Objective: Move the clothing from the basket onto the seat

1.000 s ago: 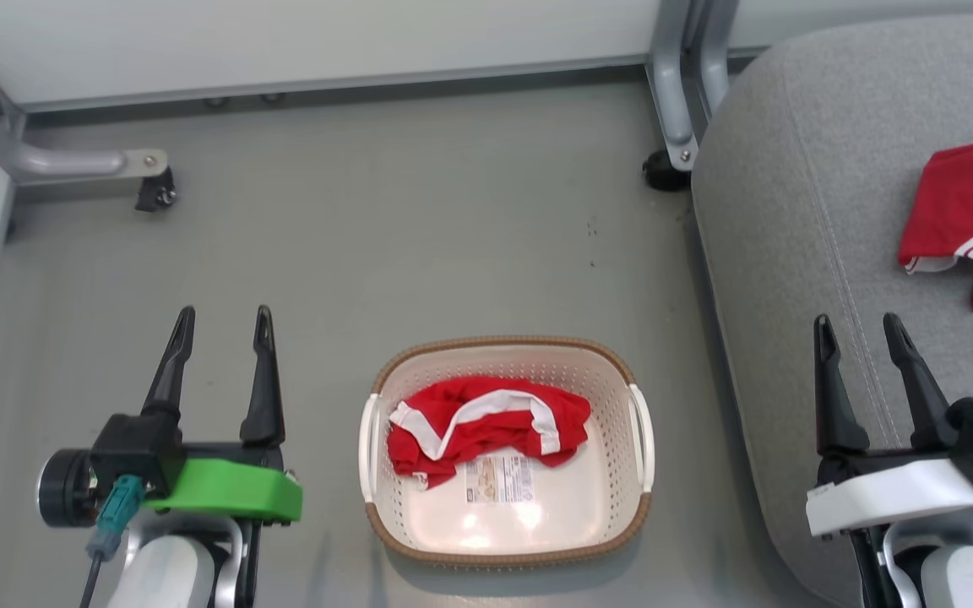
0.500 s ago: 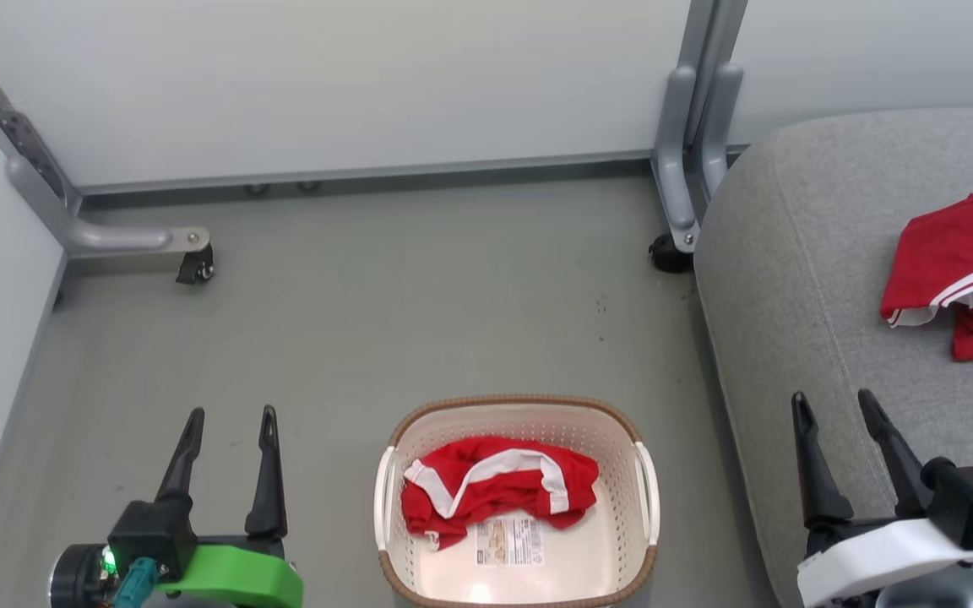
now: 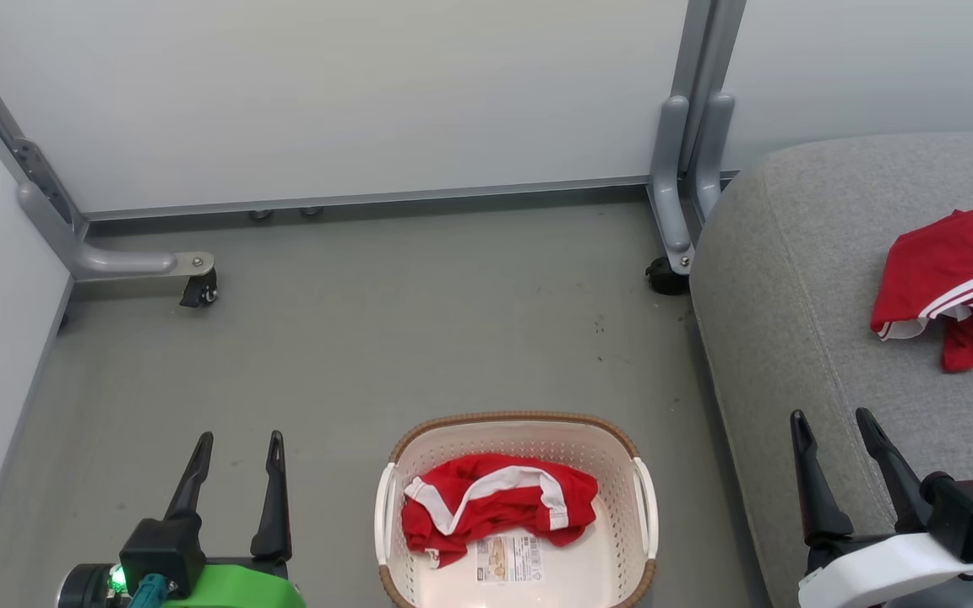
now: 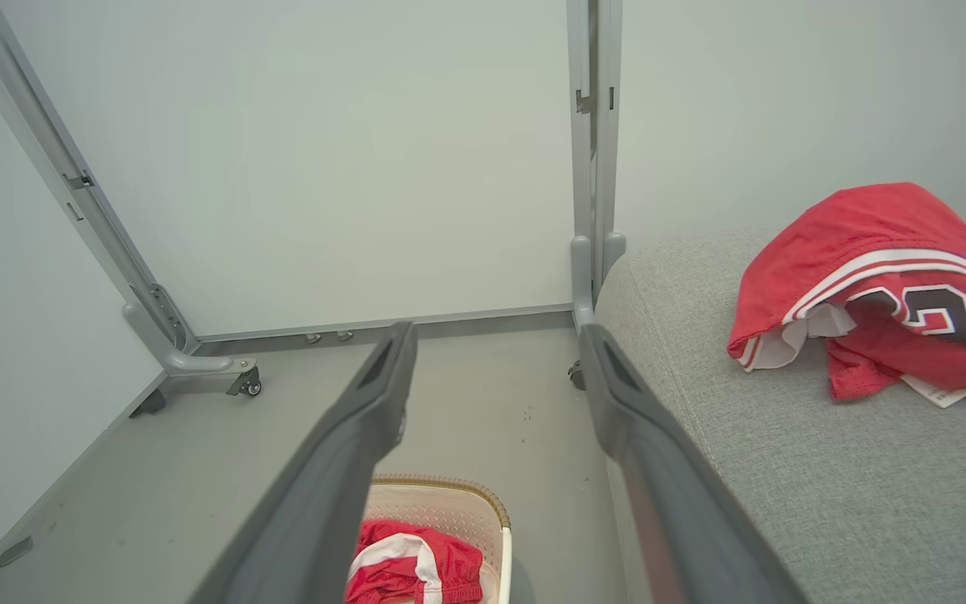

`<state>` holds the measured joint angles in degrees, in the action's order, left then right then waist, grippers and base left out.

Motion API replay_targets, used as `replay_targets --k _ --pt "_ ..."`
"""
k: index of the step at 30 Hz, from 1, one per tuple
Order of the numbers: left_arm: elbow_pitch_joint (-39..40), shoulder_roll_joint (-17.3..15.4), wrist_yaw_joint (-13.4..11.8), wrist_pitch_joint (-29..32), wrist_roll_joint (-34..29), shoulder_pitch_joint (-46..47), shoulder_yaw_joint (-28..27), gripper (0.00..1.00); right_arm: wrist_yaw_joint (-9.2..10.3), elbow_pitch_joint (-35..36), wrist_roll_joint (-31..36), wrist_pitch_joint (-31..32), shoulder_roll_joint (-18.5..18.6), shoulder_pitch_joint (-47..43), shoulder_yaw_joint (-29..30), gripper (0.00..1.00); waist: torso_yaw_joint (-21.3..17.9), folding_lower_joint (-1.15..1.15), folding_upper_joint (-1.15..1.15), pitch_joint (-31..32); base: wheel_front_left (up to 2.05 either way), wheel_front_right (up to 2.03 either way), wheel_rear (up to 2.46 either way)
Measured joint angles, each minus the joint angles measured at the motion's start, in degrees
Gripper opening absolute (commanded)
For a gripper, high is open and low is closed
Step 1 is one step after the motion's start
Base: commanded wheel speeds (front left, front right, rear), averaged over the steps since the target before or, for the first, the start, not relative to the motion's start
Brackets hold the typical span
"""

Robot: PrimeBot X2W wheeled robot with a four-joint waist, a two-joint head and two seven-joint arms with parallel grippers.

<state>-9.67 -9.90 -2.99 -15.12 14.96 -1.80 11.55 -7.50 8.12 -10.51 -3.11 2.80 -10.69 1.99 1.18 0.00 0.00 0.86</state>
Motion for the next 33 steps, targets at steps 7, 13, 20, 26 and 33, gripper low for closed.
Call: replay_targets --k 7,13,20,26,33 --pt "-0.67 0.47 0.89 0.01 -0.22 0.01 -0.52 1.00 -0.01 0.09 -0.09 0.02 0.00 -0.01 -0.27 1.00 0.15 0.00 0.00 0.01 0.00 0.00 0.00" --pt "-1.12 1.37 1.41 0.00 -0.51 0.11 -0.80 1.00 0.00 0.32 -0.09 0.27 0.00 -0.01 -0.24 1.00 0.36 0.00 0.00 -0.16 0.00 0.00 0.00" --pt "-2.69 2.27 3.57 0.00 -2.23 6.06 0.96 1.00 0.00 2.19 -0.22 -0.01 0.00 1.49 0.64 1.00 0.76 0.00 0.00 -3.00 0.00 0.00 0.00" --pt "-6.97 4.59 5.58 -0.01 -5.30 15.23 5.45 1.00 0.00 4.35 0.31 -0.24 0.01 5.91 0.81 1.00 1.01 0.00 0.00 -8.12 0.00 0.00 0.00" --pt "-15.56 6.26 6.67 -0.01 -9.11 25.97 12.23 1.00 0.00 6.65 0.92 -1.09 0.02 12.54 -0.31 1.00 0.32 0.00 0.00 -16.20 0.00 0.00 0.00"
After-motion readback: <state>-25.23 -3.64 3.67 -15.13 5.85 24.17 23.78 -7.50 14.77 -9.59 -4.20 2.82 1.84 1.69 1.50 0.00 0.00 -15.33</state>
